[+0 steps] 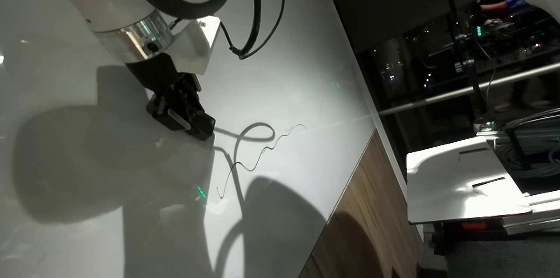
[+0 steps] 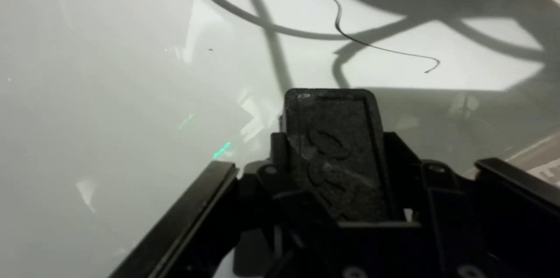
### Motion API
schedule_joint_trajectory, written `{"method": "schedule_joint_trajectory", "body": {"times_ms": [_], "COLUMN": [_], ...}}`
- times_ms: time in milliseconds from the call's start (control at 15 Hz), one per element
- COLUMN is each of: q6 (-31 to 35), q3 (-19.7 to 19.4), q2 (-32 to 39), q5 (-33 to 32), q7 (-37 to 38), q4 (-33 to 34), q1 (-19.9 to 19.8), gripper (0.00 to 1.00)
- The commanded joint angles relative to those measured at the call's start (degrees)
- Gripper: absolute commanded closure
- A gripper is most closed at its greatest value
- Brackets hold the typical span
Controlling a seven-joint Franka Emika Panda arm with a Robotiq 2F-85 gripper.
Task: Use the eraser to wipe the whiteboard.
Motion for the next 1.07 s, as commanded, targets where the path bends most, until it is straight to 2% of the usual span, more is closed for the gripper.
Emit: {"method": "schedule_joint_trajectory", "body": {"times_ms": [0,267,467,667,1000], "q6": [1.9,2.6,4.3,5.6,7.7], "q3": [-2.5,-4.3,-5.0,-4.2,-2.6], "q2": [-5.0,-11.8,-14.9,-14.4,-10.5], "q5": [-3.8,-3.9,-3.4,-3.3,-3.3], "q7": [-2.3,-1.3,-3.8,-3.6,-0.1], "q4": [-0.3,-5.4,-7.3,-9.1,-11.8], "q1": [-2.9,-5.9,-9.9,-11.3,-10.0], "gripper": [0.7,0.7,0.7,0.7,0.7]}}
